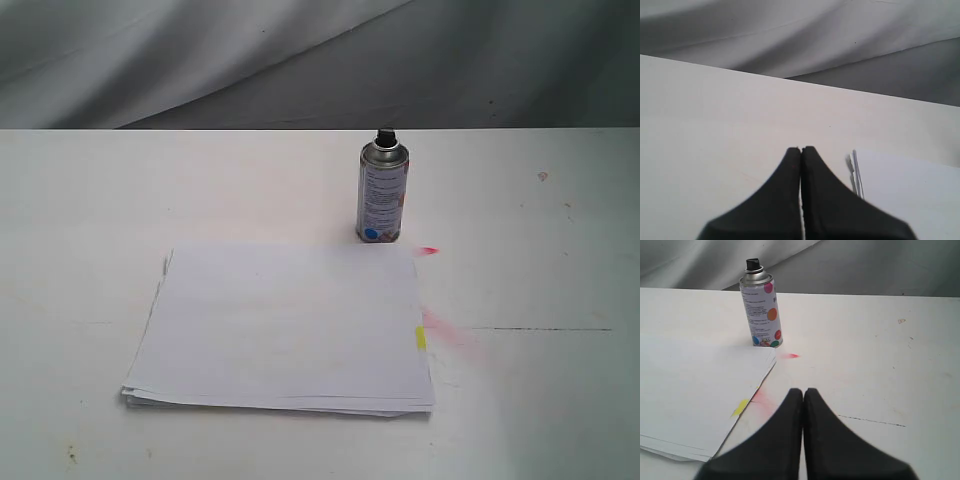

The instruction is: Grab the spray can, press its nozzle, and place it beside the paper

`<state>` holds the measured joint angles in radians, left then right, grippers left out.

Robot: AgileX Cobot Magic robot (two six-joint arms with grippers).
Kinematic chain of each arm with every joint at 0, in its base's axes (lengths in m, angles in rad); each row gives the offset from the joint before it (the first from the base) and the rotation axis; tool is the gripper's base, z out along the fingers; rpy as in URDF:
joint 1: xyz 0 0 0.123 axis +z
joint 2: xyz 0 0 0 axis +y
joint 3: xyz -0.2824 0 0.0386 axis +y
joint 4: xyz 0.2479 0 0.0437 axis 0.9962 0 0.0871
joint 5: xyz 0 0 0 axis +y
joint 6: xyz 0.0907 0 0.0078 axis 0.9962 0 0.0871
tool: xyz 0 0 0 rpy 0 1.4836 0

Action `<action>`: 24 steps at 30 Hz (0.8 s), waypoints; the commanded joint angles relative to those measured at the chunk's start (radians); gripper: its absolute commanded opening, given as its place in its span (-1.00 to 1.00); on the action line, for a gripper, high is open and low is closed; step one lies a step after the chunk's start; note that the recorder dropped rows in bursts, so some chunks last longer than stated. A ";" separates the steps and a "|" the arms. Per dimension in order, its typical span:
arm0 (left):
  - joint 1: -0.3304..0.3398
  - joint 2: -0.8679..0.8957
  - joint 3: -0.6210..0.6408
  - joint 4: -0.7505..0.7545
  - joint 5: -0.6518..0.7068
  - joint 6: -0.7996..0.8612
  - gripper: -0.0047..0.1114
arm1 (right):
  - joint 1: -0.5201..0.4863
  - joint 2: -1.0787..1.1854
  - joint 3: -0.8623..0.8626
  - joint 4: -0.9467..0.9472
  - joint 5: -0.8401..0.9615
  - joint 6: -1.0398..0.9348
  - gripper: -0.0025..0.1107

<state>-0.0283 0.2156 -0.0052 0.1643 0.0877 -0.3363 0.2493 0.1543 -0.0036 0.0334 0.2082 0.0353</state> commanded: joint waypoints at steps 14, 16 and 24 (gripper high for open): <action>-0.005 -0.005 0.005 0.001 -0.001 -0.003 -0.92 | -0.002 -0.006 0.004 -0.012 -0.001 0.003 -0.96; -0.005 -0.005 0.005 0.001 -0.001 -0.003 -0.92 | -0.002 -0.006 0.004 0.009 0.001 0.002 -0.96; -0.005 -0.005 0.005 0.001 -0.001 -0.003 -0.92 | -0.002 -0.003 -0.259 0.055 0.306 0.005 -0.96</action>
<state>-0.0283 0.2156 -0.0052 0.1643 0.0877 -0.3363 0.2493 0.1543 -0.1580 0.0807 0.4382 0.0353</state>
